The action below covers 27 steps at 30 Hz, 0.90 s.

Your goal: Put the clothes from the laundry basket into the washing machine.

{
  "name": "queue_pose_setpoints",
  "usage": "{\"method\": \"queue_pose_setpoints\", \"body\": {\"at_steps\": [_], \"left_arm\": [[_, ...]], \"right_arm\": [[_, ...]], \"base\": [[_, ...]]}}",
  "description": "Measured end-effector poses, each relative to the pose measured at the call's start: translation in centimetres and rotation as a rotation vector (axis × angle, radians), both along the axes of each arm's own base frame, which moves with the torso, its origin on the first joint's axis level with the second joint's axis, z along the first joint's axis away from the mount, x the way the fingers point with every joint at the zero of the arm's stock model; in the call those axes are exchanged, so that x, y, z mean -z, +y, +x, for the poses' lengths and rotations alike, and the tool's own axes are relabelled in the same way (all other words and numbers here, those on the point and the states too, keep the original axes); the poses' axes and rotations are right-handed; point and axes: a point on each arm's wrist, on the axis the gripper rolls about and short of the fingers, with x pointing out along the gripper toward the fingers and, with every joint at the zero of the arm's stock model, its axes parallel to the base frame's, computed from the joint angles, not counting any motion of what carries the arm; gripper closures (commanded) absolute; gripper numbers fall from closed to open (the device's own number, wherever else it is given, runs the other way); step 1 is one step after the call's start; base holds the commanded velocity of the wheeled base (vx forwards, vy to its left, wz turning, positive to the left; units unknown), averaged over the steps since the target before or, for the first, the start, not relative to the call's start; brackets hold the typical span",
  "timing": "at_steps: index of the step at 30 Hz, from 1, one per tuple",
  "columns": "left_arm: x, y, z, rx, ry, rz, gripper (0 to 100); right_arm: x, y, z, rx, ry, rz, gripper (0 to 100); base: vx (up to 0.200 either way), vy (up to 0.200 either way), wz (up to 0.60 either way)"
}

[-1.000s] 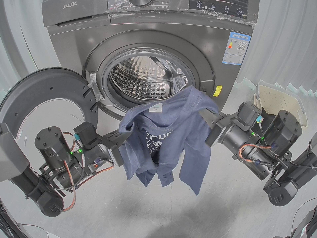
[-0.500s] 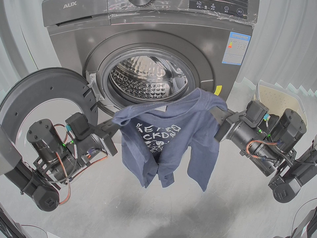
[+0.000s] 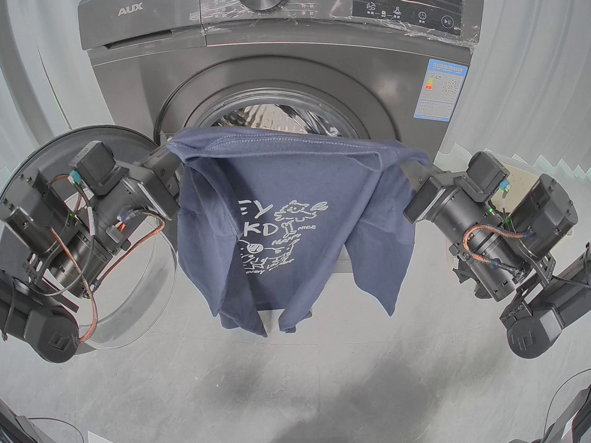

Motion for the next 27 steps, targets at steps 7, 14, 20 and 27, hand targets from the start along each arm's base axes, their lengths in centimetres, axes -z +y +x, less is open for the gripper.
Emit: {"method": "queue_pose_setpoints", "body": {"at_steps": [7, 14, 20, 27], "left_arm": [[-1.2, 0.3, -1.2, 0.006, -0.035, -0.015, 100], [-0.4, 0.4, -1.3, 0.009, -0.013, -0.005, 100], [0.3, 0.4, -1.6, 0.008, 0.011, 0.01, 100], [1.2, 0.2, -1.6, 0.016, 0.039, 0.026, 100]], "right_arm": [[-1.0, 0.1, -0.1, -0.005, -0.03, 0.024, 100], [-0.6, 0.2, -0.2, -0.004, -0.015, 0.02, 100], [-1.3, 0.1, -0.7, -0.008, -0.033, 0.031, 100], [-1.0, -0.2, -1.1, -0.014, -0.021, 0.02, 100]], "base": [[0.0, 0.0, 0.0], [0.0, 0.0, 0.0], [0.0, 0.0, 0.0], [0.0, 0.0, 0.0]]}}
